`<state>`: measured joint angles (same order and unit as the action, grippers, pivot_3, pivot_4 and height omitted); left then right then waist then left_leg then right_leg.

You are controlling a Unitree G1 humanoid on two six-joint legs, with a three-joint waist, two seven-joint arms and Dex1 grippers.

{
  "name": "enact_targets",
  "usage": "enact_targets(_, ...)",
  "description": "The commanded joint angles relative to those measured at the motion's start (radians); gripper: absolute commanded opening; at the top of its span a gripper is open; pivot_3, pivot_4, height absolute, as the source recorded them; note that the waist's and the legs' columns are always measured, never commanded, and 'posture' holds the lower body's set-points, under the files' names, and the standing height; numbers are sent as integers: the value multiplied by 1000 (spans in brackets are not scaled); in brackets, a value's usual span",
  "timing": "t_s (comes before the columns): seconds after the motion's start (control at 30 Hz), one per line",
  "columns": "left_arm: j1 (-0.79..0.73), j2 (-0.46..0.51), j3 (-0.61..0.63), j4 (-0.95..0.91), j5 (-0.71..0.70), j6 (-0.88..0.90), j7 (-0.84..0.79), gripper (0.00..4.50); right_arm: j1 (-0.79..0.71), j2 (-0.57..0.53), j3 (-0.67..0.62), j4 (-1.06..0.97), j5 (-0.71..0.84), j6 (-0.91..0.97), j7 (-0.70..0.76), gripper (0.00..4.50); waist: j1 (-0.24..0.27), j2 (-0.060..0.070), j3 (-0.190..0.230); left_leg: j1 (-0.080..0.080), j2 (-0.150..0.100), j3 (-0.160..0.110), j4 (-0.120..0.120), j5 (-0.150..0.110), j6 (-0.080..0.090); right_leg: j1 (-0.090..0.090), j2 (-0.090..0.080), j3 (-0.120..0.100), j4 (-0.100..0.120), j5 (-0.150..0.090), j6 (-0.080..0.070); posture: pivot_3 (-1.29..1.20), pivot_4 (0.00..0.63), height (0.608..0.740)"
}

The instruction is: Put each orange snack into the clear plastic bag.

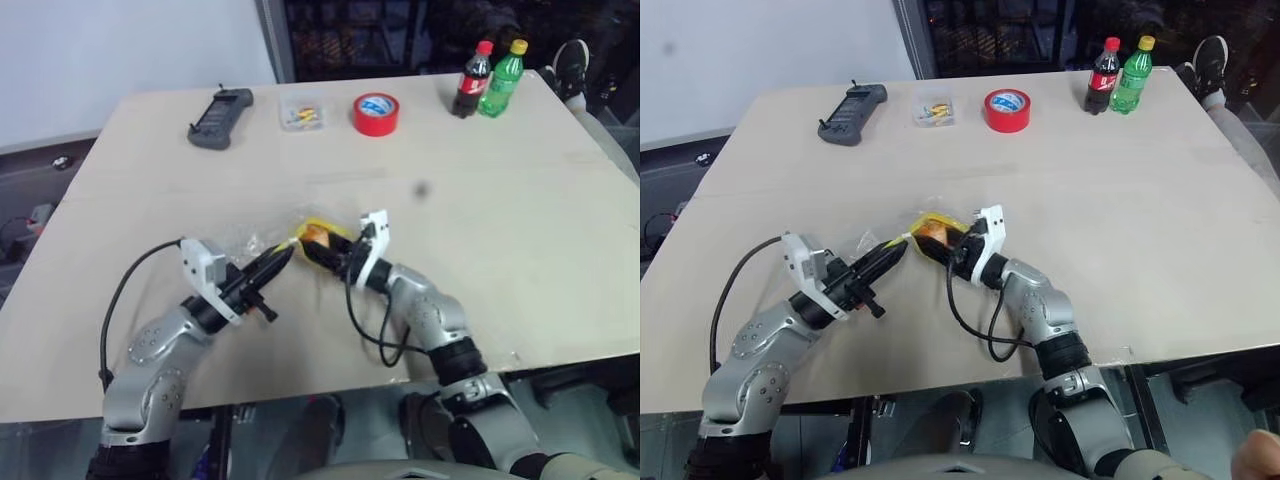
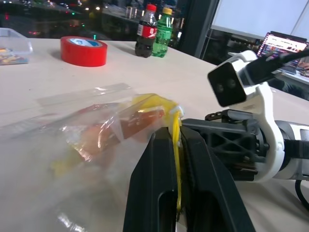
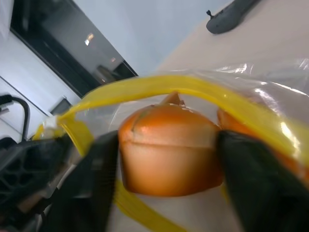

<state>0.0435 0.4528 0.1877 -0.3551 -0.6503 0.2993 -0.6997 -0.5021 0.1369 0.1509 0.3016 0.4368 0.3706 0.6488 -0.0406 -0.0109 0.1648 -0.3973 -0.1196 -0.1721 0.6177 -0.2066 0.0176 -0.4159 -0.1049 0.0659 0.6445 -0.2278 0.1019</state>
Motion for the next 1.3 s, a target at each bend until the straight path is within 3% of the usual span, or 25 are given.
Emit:
enact_targets(0.03, -27, -12, 42, 2, -31, 20, 42, 0, 7, -45, 23, -114, -61, -44, -11, 4468, 3, 0, 0, 0, 0, 0, 0, 0, 0, 0, 0, 0, 0, 0, 0, 0, 150, 740)
enact_targets(0.27, -87, -23, 90, 58, -96, 70, 74, 0, 104, -347, 155, -424, -244, -90, 84, 4468, 7, -1, -1, -1, -1, 0, 1, 0, 0, 0, -1, 0, -1, 0, 0, 0, 150, 740)
enact_targets(0.43, -122, -23, 104, 73, -139, 111, 72, 0, 98, -497, 225, -413, -480, -244, 24, 4468, 5, -3, -1, -1, 0, 1, 1, 0, 0, 1, -1, 0, -2, 0, 0, 0, 150, 740)
enact_targets(0.63, -146, -15, 121, 77, -185, 153, 71, 0, 2, -459, 290, -214, -691, -343, -120, 4468, 6, -6, -1, -1, 0, 1, 2, 1, -1, 1, -1, 0, -2, 0, 0, 0, 150, 740)
enact_targets(0.83, -165, -22, 132, 50, -221, 185, 99, 0, -80, -340, 318, -41, -723, -382, -151, 4468, 3, -6, -2, 0, 0, 1, 2, 2, -4, 3, 0, 0, -2, 0, 0, 0, 150, 740)
enact_targets(0.97, -172, -26, 137, 32, -244, 200, 123, 0, -102, -307, 319, 24, -731, -392, -149, 3199, 2, -6, -2, 0, 0, 0, 2, 2, -4, 2, 0, 0, -2, 0, 0, 0, 150, 740)
enact_targets(1.17, -176, -36, 137, 12, -263, 210, 151, 0, -142, -318, 264, 59, -737, -396, -183, 148, 3, -6, -2, 0, 0, 0, 3, 3, -4, 3, 0, 0, -1, 0, 0, 0, 150, 740)
enact_targets(1.3, -217, -37, 137, 23, -286, 242, 191, 0, -173, -418, 215, -12, -727, -376, -122, 65, 9, -6, -1, 0, 0, 0, 3, 3, -4, 2, 0, 0, -2, 0, 0, 0, 150, 740)
